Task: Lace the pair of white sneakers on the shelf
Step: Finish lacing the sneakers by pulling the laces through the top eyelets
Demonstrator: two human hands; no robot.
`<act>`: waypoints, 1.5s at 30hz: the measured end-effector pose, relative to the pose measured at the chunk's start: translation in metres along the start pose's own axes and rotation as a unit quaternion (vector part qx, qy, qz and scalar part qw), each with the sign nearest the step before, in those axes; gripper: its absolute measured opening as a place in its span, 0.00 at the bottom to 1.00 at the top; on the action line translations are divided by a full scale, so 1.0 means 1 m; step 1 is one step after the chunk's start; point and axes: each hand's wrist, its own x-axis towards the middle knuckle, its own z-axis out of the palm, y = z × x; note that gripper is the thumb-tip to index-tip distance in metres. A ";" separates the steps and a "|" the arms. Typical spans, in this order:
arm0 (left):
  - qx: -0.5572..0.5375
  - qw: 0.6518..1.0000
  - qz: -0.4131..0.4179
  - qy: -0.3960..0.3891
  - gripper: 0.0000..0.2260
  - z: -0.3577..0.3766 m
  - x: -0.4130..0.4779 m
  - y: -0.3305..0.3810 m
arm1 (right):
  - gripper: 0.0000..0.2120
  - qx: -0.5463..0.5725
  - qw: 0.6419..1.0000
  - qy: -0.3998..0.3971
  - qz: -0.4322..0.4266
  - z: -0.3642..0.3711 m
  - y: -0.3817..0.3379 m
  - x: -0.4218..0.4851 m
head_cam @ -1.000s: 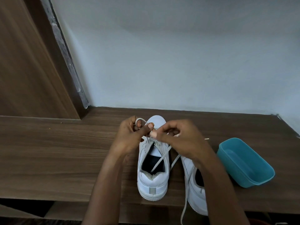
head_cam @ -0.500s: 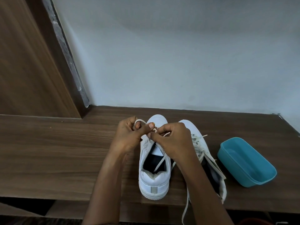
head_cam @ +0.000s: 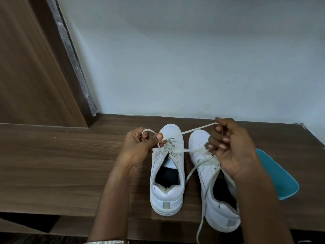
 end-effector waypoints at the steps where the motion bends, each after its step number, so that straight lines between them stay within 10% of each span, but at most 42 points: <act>1: -0.006 1.000 -0.001 0.004 0.19 -0.001 0.000 -0.001 | 0.17 0.003 1.000 0.013 -0.007 -0.005 -0.002 0.002; 6: 0.010 1.000 0.000 0.015 0.19 -0.003 0.000 0.000 | 0.17 -0.064 0.977 0.171 -0.114 -0.029 -0.006 0.009; 10: 0.032 0.999 0.002 0.014 0.15 -0.002 0.000 0.000 | 0.08 -0.390 0.862 0.258 -0.198 -0.033 0.000 0.011; 13: 0.036 0.999 0.002 0.002 0.17 -0.003 0.002 0.000 | 0.08 -0.529 0.797 0.177 -0.231 -0.020 0.009 0.010; 17: 0.064 0.998 0.019 -0.012 0.20 -0.002 0.002 0.000 | 0.09 -0.454 0.868 -0.090 -0.182 0.006 0.024 0.003; 19: 0.081 0.996 0.027 -0.014 0.20 -0.002 0.004 -0.001 | 0.07 -0.493 0.834 -0.147 -0.199 0.018 0.040 0.004; 23: 0.077 0.997 0.019 -0.013 0.17 -0.005 0.004 -0.004 | 0.06 -0.540 0.799 -0.095 -0.247 0.027 0.059 0.010; 39: -0.175 0.949 -0.120 0.235 0.18 -0.026 0.022 -0.025 | 0.06 -0.369 0.928 -0.036 -0.025 0.000 0.033 0.009; 45: 0.057 0.961 -0.112 0.248 0.19 -0.027 0.026 -0.043 | 0.06 -0.544 0.831 0.063 -0.096 -0.001 0.034 0.012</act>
